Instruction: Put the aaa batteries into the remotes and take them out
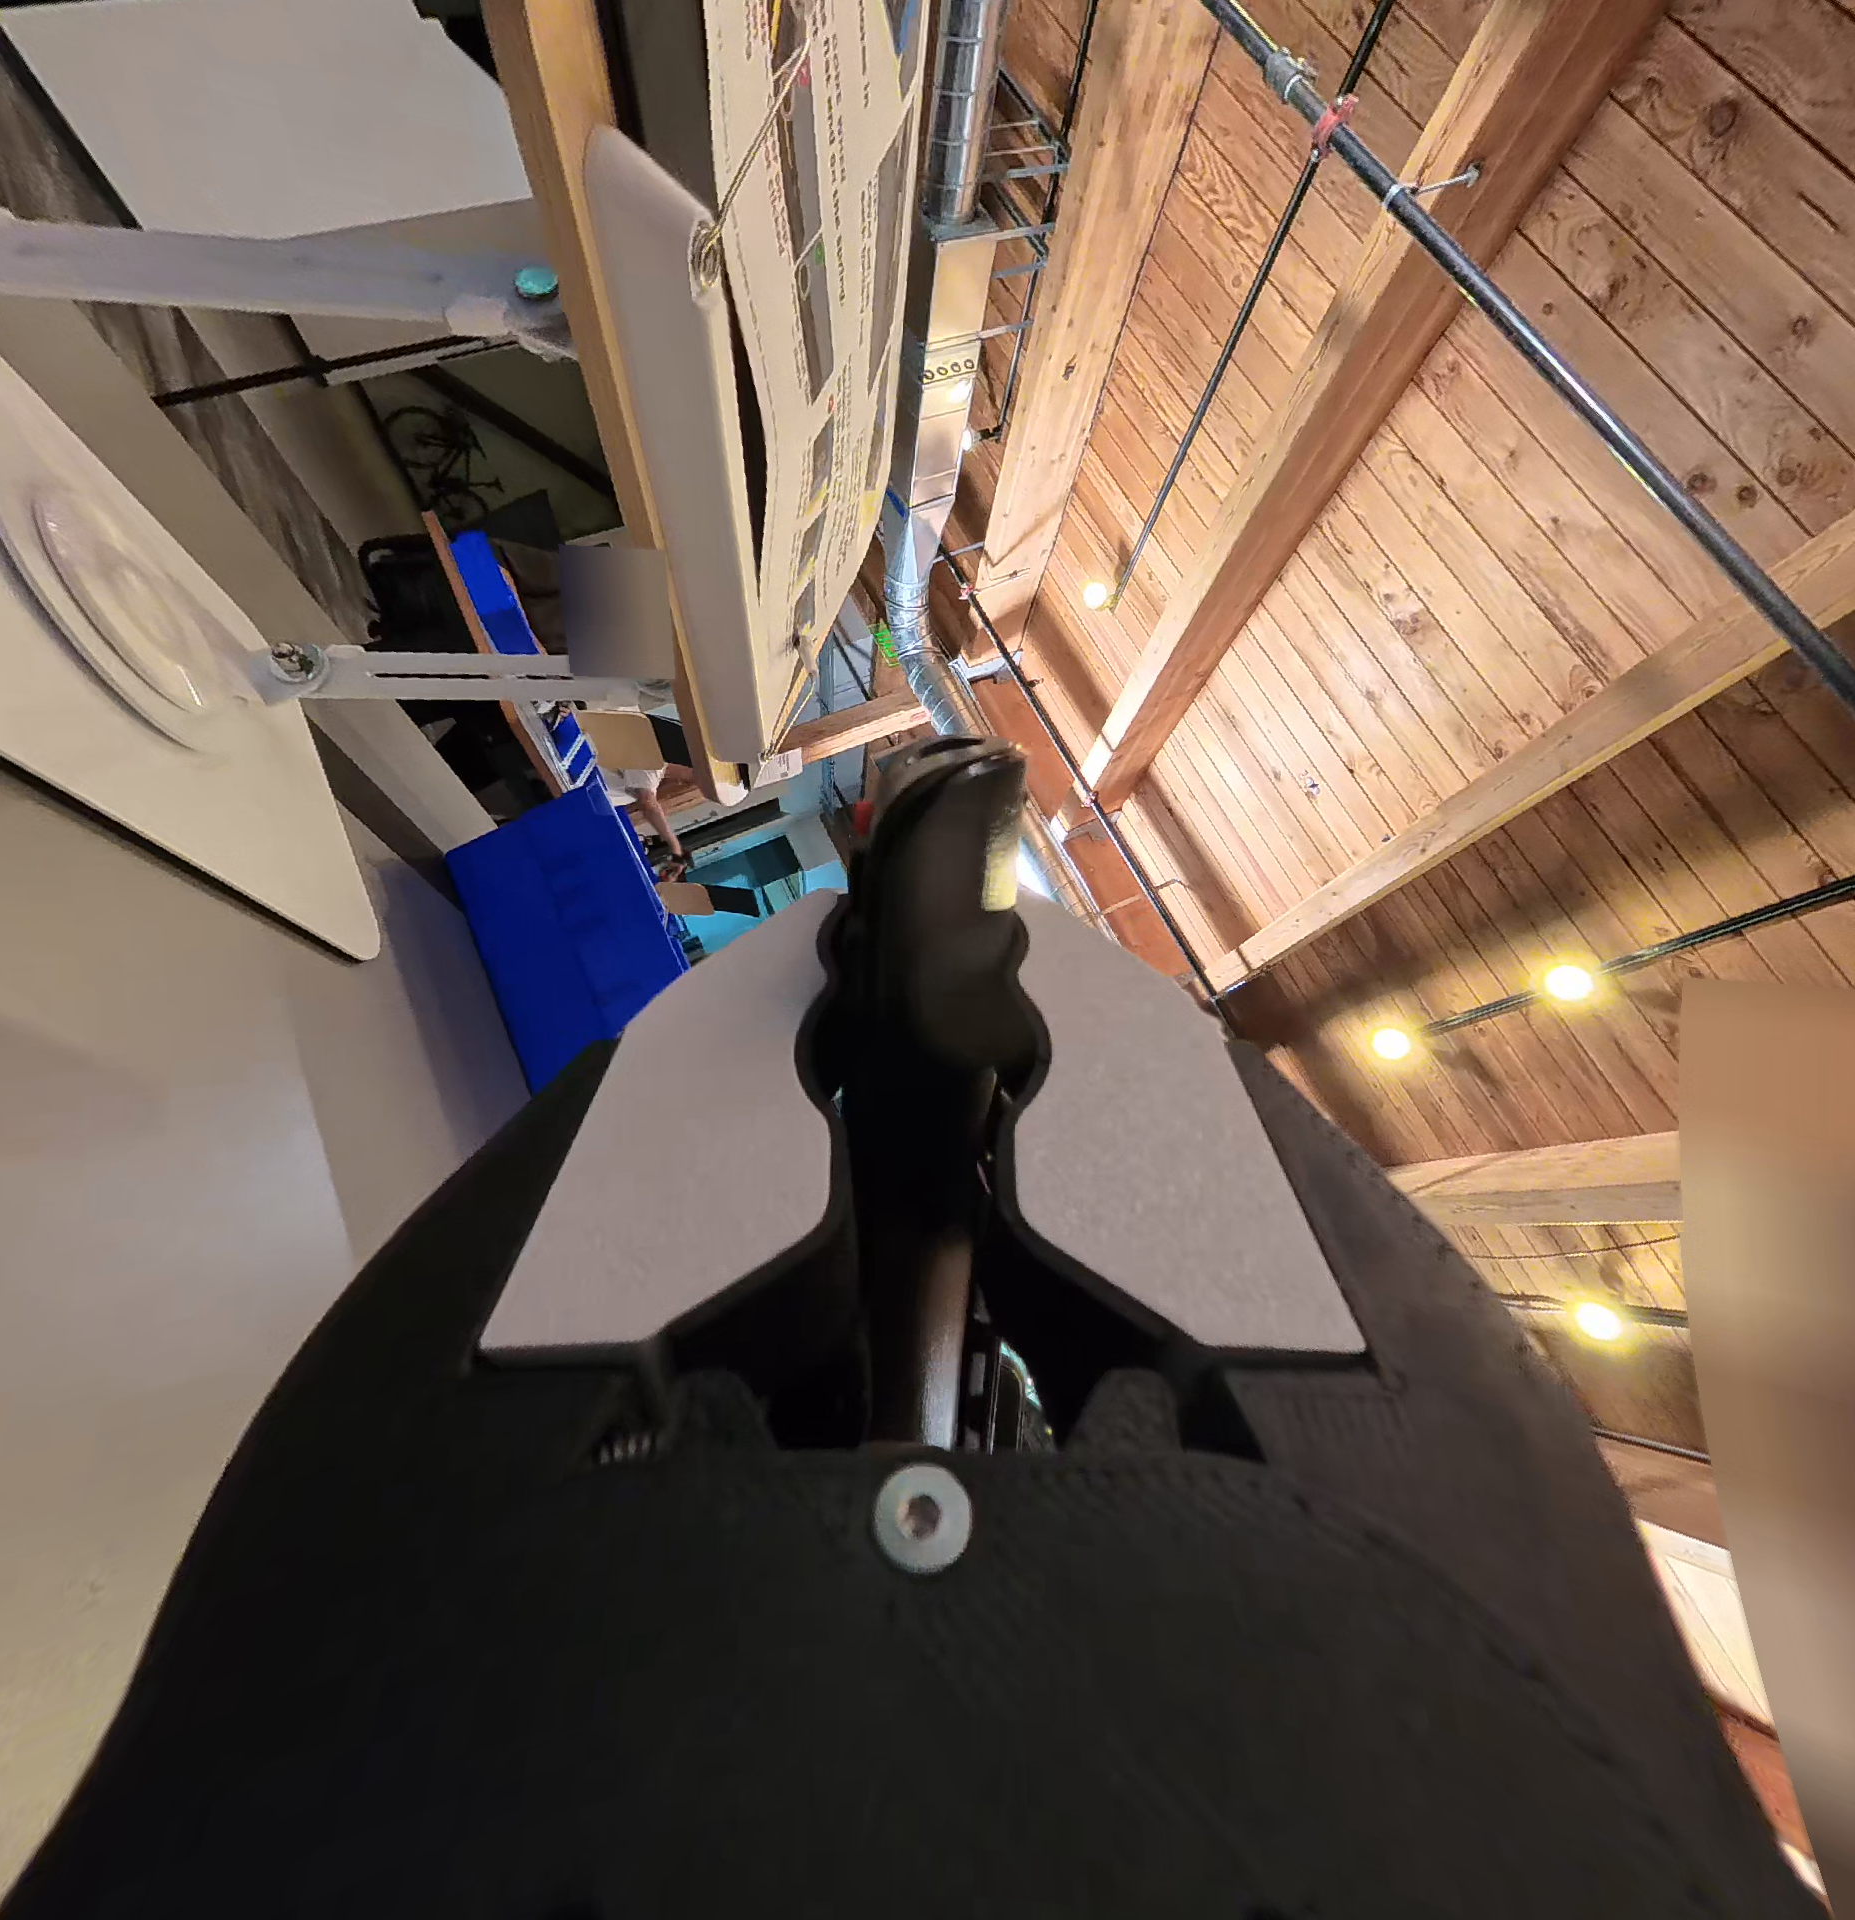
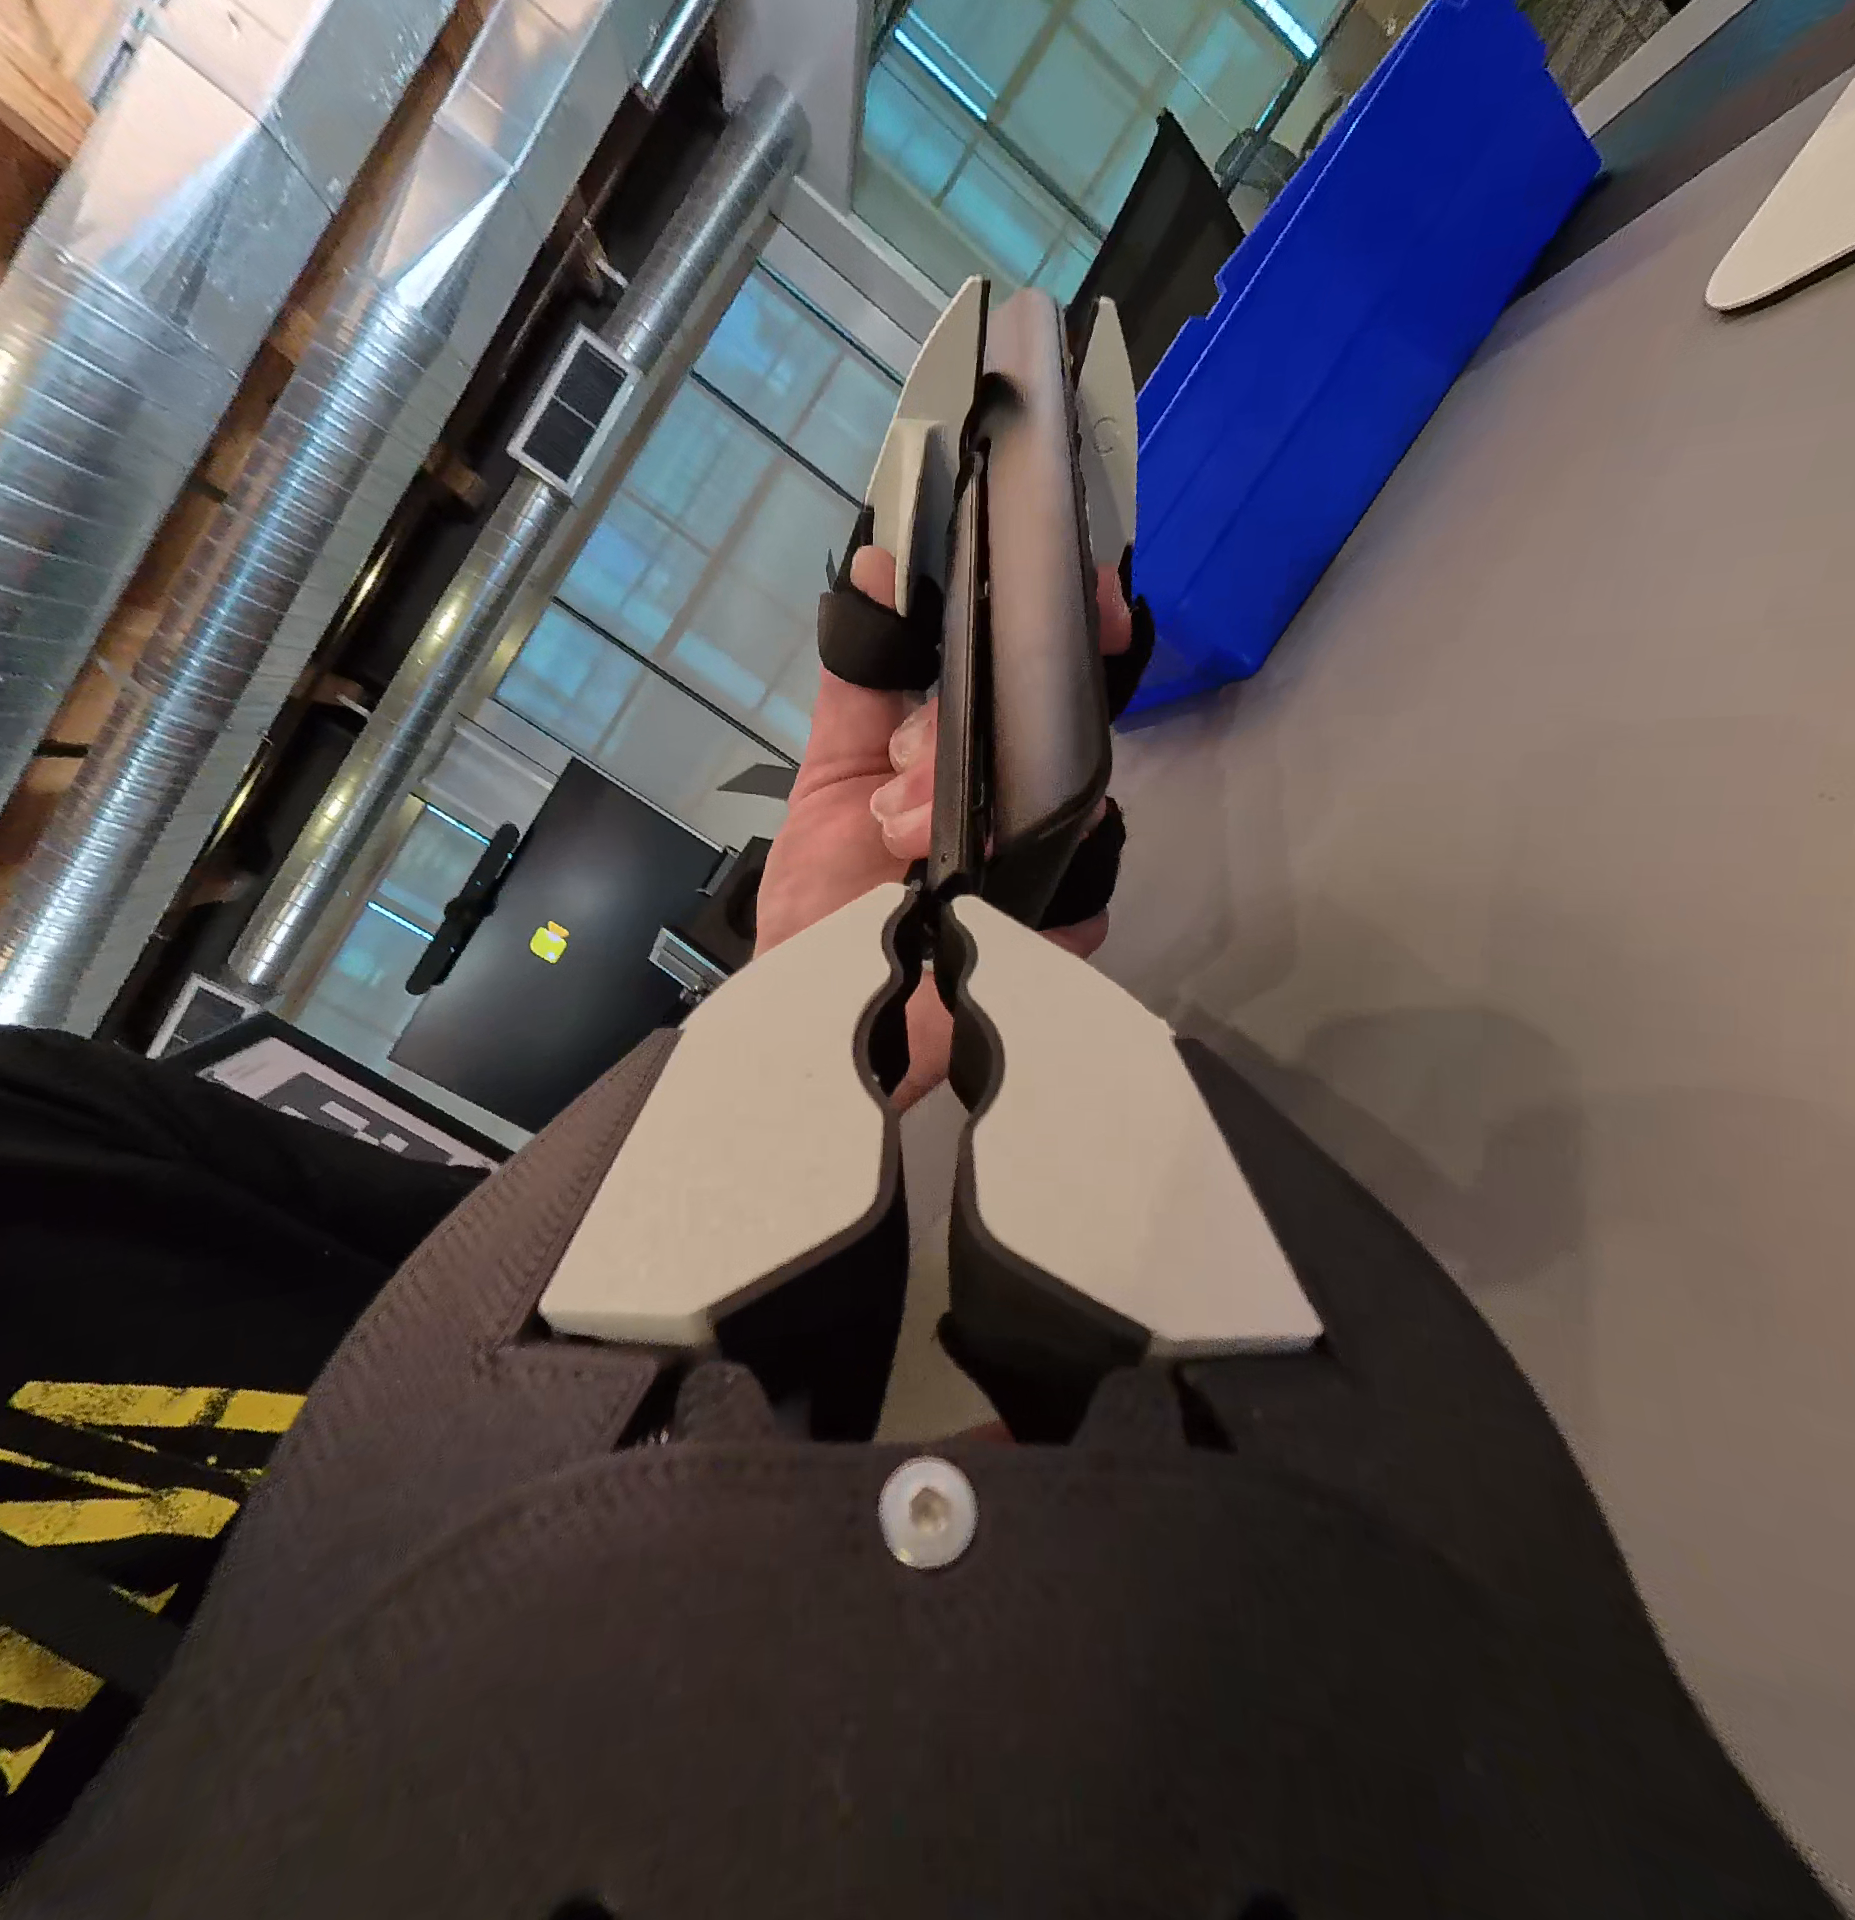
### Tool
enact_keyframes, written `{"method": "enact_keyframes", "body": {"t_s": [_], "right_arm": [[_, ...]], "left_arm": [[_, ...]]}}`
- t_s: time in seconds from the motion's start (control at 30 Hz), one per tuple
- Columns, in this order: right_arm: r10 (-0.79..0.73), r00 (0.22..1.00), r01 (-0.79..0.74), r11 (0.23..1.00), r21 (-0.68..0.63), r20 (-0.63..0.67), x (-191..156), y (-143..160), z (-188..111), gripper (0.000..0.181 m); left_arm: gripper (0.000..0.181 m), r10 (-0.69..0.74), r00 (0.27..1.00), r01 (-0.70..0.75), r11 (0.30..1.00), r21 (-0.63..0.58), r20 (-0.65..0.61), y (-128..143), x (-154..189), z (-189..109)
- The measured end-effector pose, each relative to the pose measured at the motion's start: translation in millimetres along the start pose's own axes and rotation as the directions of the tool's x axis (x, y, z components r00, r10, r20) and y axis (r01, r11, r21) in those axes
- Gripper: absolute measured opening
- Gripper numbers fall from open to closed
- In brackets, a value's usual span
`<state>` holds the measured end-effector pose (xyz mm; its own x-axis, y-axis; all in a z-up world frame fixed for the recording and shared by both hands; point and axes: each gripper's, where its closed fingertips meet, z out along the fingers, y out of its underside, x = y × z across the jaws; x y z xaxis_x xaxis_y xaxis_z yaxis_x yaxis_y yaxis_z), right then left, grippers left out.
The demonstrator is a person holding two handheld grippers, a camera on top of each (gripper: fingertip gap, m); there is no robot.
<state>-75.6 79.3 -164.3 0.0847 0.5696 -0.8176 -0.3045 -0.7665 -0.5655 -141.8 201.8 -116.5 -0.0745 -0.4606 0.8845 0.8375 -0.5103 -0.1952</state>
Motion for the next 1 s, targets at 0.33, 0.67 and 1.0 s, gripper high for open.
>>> {"method": "enact_keyframes", "body": {"t_s": [0.33, 0.67, 1.0], "right_arm": [[0.024, 1.0, -0.023, 1.0, 0.02, -0.016, -0.6, 2.3, -2.9, 0.001], [-0.018, 0.997, 0.019, 1.0, 0.019, -0.069, -2.7, 2.9, -5.1, 0.001], [-0.033, 0.995, 0.033, 0.999, -0.004, -0.099, -1.2, 8.0, -5.2, 0.001]], "left_arm": [[0.024, -0.007, 1.0, 0.007, 1.0, 0.001, 0.008, 1.1, -4.2, -0.1], [0.024, 0.016, 1.0, -0.016, 1.0, -0.007, -0.005, 1.8, -1.1, 1.0], [0.025, 0.032, 0.999, -0.032, 0.999, -0.024, -0.013, 5.6, -0.3, 2.5]]}}
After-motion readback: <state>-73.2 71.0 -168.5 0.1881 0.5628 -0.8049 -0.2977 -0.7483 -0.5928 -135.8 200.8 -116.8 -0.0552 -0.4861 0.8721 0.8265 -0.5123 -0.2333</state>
